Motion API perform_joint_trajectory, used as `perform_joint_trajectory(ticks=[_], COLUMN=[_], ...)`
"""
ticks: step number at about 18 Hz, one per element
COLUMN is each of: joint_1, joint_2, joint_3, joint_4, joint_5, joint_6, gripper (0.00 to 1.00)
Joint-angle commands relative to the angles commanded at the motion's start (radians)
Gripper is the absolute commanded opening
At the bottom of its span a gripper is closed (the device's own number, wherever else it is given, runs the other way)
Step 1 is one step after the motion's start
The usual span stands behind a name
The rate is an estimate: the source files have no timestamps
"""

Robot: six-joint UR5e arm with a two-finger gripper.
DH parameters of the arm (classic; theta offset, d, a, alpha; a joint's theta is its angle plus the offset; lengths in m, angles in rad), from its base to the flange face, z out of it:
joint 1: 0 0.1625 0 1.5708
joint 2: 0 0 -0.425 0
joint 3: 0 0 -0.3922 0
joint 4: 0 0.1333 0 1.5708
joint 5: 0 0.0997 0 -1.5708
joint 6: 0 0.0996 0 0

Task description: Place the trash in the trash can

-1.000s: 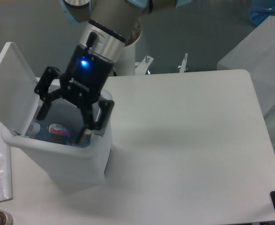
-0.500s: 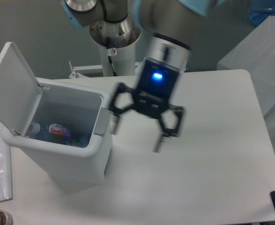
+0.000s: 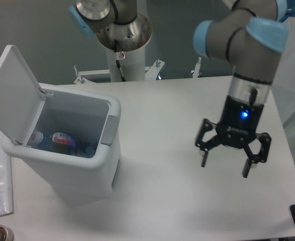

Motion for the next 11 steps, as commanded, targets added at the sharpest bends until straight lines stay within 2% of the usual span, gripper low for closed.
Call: perform_joint_trajectory(ticks=[2, 4, 7, 11], joint_1=[0.0, -0.005, -0.008, 0.0], joint_2=[-0.009, -0.028, -0.038, -0.057], joint_3=[0.005, 0.009, 0.003, 0.012], joint_4=[-0.049, -0.071, -0.074, -0.074], joint_5=[0.092, 0.16, 0.253, 0.269], joint_6=[0.075, 0.128, 0.226, 0.263], gripper=[1.0, 1.0, 1.0, 1.0])
